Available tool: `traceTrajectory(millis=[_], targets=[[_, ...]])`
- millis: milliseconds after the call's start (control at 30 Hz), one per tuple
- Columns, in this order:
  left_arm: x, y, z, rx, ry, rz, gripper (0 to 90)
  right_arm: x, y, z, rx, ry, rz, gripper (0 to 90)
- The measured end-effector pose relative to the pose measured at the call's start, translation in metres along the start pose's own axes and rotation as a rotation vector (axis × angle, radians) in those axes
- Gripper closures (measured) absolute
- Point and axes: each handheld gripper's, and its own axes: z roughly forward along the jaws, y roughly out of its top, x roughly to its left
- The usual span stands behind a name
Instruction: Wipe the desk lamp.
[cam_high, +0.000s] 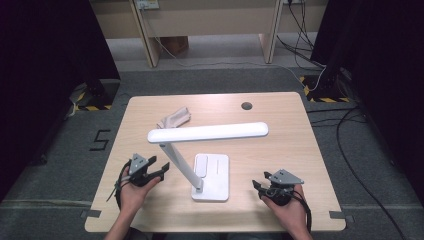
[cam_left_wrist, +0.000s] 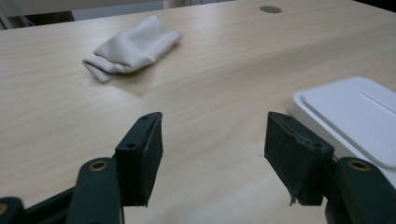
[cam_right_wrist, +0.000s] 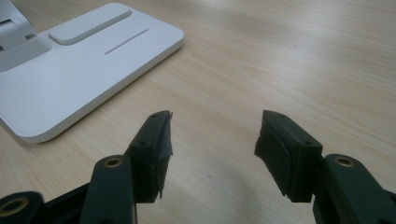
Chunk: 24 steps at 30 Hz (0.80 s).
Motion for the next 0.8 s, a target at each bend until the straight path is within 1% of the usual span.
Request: traceTrajectory(millis=[33, 67, 100, 167, 200, 233, 333, 400, 533, 600, 733, 800], targets=[[0.012, 0.01, 0.012, 0.007, 0.019, 0.001, 36.3, 0.0, 0.0, 0.0, -0.002, 0.002, 0.001, 44.1], [0.012, 0.01, 0.012, 0.007, 0.019, 0.001, 36.2, 0.0, 0.0, 0.0, -0.002, 0.002, 0.001, 44.1], [0.019, 0.016, 0.02, 0.01, 0.027, 0.001, 36.2, 0.0, 0.0, 0.0, -0.001, 0.002, 0.003, 43.9], [0.029, 0.025, 0.032, 0.024, 0.032, -0.001, 35.8, -0.001, -0.001, 0.001, 0.002, 0.006, 0.008, 43.6], [0.039, 0.034, 0.045, 0.033, 0.044, 0.001, 35.8, -0.001, -0.001, 0.001, 0.002, 0.006, 0.007, 43.4], [0.039, 0.034, 0.045, 0.033, 0.044, 0.001, 35.8, -0.001, -0.001, 0.001, 0.002, 0.006, 0.007, 43.4], [0.051, 0.046, 0.062, 0.041, 0.062, 0.002, 35.8, 0.0, 0.0, 0.003, -0.001, 0.012, 0.001, 43.0], [0.057, 0.052, 0.073, 0.06, 0.066, 0.01, 35.8, 0.0, 0.0, 0.003, 0.0, 0.013, -0.001, 42.9], [0.066, 0.063, 0.096, 0.081, 0.068, 0.011, 35.8, 0.001, 0.0, 0.003, 0.003, 0.021, 0.002, 42.7], [0.07, 0.068, 0.109, 0.109, 0.067, 0.023, 35.4, 0.002, -0.001, 0.004, 0.005, 0.028, -0.003, 42.6], [0.079, 0.078, 0.129, 0.119, 0.078, -0.011, 35.1, 0.003, -0.001, 0.006, 0.008, 0.035, -0.003, 42.6], [0.082, 0.08, 0.136, 0.117, 0.082, -0.024, 35.1, 0.003, -0.001, 0.006, 0.009, 0.037, -0.005, 42.6]])
